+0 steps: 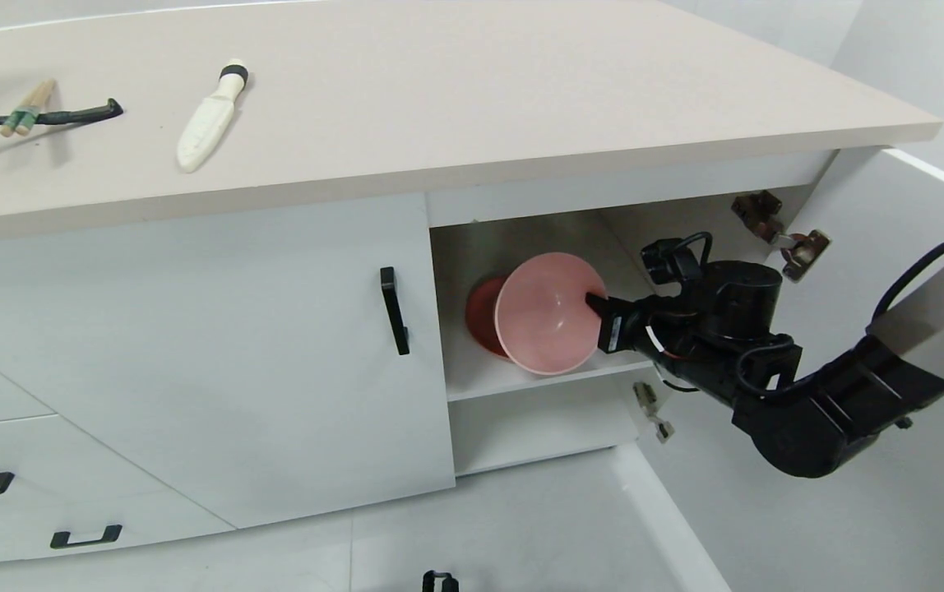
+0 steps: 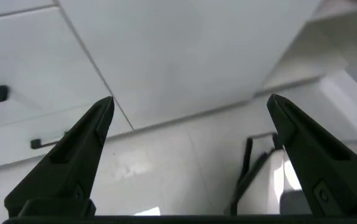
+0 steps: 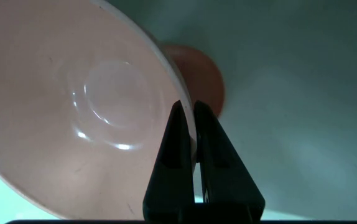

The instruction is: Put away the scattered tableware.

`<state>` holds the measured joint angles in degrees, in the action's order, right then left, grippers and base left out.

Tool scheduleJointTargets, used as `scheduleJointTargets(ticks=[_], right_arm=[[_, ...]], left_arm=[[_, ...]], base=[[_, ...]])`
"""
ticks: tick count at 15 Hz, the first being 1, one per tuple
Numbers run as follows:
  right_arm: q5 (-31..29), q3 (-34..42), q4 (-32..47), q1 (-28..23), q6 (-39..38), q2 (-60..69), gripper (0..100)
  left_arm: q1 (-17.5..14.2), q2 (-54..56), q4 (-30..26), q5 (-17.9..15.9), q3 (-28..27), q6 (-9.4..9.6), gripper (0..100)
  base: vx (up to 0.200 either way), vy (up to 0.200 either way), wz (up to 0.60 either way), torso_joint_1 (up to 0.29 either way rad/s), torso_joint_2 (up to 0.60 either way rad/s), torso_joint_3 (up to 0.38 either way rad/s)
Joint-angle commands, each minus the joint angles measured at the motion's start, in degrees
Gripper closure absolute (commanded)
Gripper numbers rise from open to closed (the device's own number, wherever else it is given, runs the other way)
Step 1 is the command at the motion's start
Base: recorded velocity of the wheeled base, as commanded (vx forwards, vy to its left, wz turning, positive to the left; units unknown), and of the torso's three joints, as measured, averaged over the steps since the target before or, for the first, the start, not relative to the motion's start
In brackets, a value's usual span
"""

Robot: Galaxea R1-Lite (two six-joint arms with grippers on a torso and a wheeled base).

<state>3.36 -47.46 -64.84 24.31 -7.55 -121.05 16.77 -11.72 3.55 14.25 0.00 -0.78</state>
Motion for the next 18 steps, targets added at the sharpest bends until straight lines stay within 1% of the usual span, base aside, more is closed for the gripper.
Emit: scheduleJointTargets(ticks=[1, 2, 3, 4, 5, 6, 7, 8, 9, 10, 11, 12, 14, 15, 18], right_arm=[[-0.1, -0.4, -0.1, 0.0, 0.0, -0.7, 100], [-0.4, 0.0, -0.4, -0.1, 0.0, -0.4, 100], [-0.4, 0.2, -0.4, -0.1, 0.0, -0.2, 100], [-0.5, 0.2, -0.5, -0.1, 0.0, -0.1, 100], [-0.5, 0.2, -0.5, -0.1, 0.0, -0.1, 100], [-0.5, 0.2, -0.5, -0.2, 0.0, -0.1, 100], [-0.5, 0.3, -0.5, -0.3, 0.0, -0.1, 100], [-0.5, 0.3, -0.5, -0.2, 0.0, -0.2, 100], [-0.5, 0.3, -0.6, -0.2, 0.0, -0.2, 100], [-0.5, 0.3, -0.6, -0.2, 0.0, -0.2, 100], [-0.5, 0.1, -0.8, -0.2, 0.0, -0.3, 100], [-0.5, -0.1, -0.7, -0.3, 0.0, -0.4, 100], [-0.1, -1.1, -0.7, -0.8, 0.1, -0.7, 100], [0.0, -1.4, -0.6, -0.9, 0.1, -0.7, 100], [0.0, -2.2, 1.6, -1.2, 0.1, -1.0, 100]], left_arm=[[-3.9, 6.4, 0.0, 1.9, 0.0, 0.25, 0], [-5.2, 6.3, -0.2, 6.4, 0.0, 0.87, 0], [-7.1, 6.1, -0.3, 7.9, 0.0, 2.27, 0], [-10.0, 5.8, -0.3, 9.0, 0.0, 4.38, 0], [-16.0, 5.6, -0.1, 9.6, 0.0, 7.81, 0], [-18.7, 5.7, 0.1, 9.0, 0.0, 8.16, 0], [-18.4, 6.6, 0.2, 7.0, 0.0, 8.16, 0], [-17.4, 7.8, 0.3, 5.5, 0.0, 8.25, 0], [-16.2, 11.0, 0.4, -1.2, 0.0, 8.08, 0], [-16.7, 11.7, 0.4, -5.5, 0.0, 7.55, 0], [-16.7, 11.7, -0.3, -13.2, 0.0, 4.65, 0], [-16.7, 11.7, -0.6, -14.8, -0.1, 3.68, 0], [-16.7, 11.7, -3.9, -17.3, -1.4, 3.86, 0], [-16.7, 11.7, -4.9, -17.6, -1.8, 3.68, 0], [-16.8, 11.7, -4.9, -17.3, -1.8, 3.5, 0]], base=[[0.0, 0.0, 0.0, 0.0, 0.0, 0.0], [0.0, 0.0, 0.0, 0.0, 0.0, 0.0], [0.0, 0.0, 0.0, 0.0, 0.0, 0.0], [0.0, 0.0, 0.0, 0.0, 0.0, 0.0], [0.0, 0.0, 0.0, 0.0, 0.0, 0.0], [0.0, 0.0, 0.0, 0.0, 0.0, 0.0], [0.0, 0.0, 0.0, 0.0, 0.0, 0.0], [0.0, 0.0, 0.0, 0.0, 0.0, 0.0], [0.0, 0.0, 0.0, 0.0, 0.0, 0.0], [0.0, 0.0, 0.0, 0.0, 0.0, 0.0], [0.0, 0.0, 0.0, 0.0, 0.0, 0.0], [0.0, 0.0, 0.0, 0.0, 0.0, 0.0], [0.0, 0.0, 0.0, 0.0, 0.0, 0.0], [0.0, 0.0, 0.0, 0.0, 0.0, 0.0], [0.0, 0.0, 0.0, 0.0, 0.0, 0.0]])
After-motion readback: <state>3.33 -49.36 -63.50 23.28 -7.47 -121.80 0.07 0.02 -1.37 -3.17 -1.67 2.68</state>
